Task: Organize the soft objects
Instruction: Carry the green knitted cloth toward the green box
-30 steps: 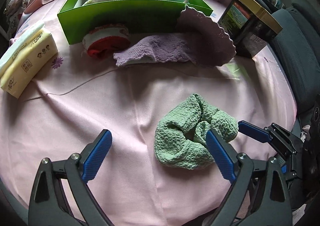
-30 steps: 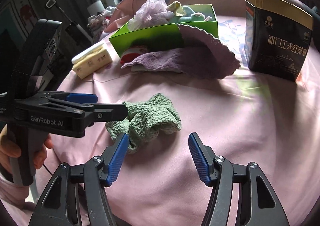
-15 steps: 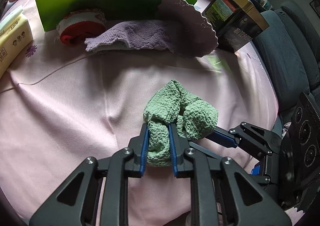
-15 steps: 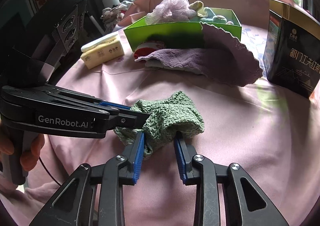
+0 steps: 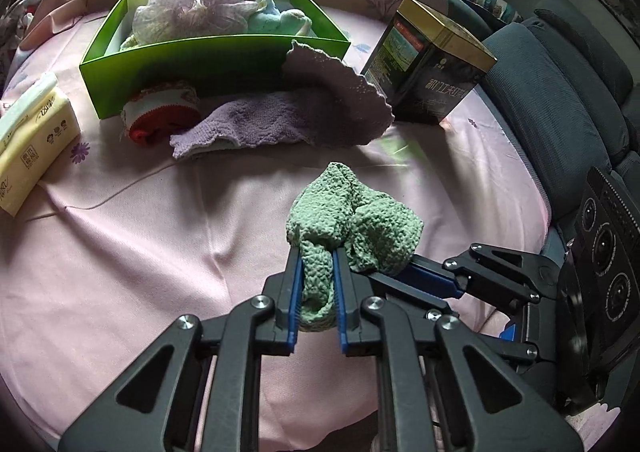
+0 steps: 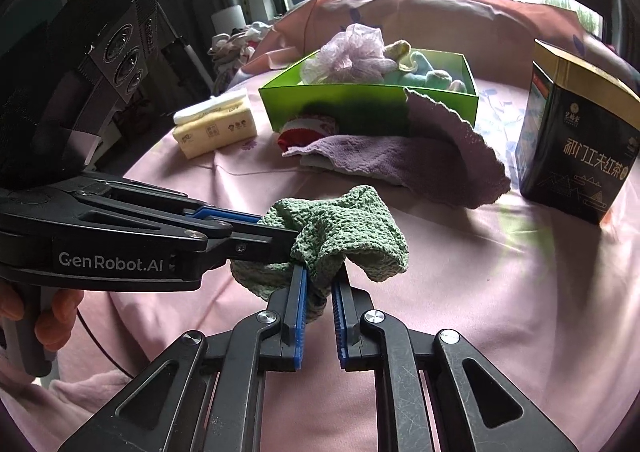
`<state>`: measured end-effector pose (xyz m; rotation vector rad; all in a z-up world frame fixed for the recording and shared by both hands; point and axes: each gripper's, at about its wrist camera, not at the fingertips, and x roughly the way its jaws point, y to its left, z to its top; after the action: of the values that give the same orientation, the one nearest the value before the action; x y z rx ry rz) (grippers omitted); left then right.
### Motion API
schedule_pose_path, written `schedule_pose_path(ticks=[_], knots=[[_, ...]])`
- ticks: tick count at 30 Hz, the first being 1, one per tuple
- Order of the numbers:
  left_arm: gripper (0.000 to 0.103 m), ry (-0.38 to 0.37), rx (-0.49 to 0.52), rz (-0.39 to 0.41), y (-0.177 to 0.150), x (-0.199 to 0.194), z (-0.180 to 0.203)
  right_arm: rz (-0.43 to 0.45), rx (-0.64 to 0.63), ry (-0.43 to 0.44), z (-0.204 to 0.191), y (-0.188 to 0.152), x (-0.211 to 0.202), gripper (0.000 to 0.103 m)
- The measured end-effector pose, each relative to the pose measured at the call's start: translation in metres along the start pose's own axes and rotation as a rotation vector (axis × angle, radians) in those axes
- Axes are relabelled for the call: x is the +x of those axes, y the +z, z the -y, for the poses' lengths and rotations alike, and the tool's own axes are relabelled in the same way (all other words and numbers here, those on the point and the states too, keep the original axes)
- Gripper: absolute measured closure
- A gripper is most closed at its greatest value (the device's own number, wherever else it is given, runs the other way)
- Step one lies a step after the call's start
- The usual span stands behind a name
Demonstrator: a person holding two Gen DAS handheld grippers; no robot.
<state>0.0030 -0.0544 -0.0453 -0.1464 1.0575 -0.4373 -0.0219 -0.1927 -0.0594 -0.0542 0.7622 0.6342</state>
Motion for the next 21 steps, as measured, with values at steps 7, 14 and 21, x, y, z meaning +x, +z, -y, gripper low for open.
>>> schedule_pose_path(ticks=[7, 14, 21], knots=[[0.090, 0.037, 0.013, 0.061, 0.003, -0.027, -0.002, 0.047, -0.028, 0.009, -0.011, 0.015, -0.013, 0.090], [0.090, 0.073, 0.022, 0.105, 0.006, -0.044, -0.002, 0.077, -0.051, 0.018, -0.020, 0.026, -0.019, 0.090], [0.090, 0.073, 0.023, 0.129, 0.011, -0.054, -0.002, 0.098, -0.059, 0.017, -0.021, 0.034, -0.022, 0.090]])
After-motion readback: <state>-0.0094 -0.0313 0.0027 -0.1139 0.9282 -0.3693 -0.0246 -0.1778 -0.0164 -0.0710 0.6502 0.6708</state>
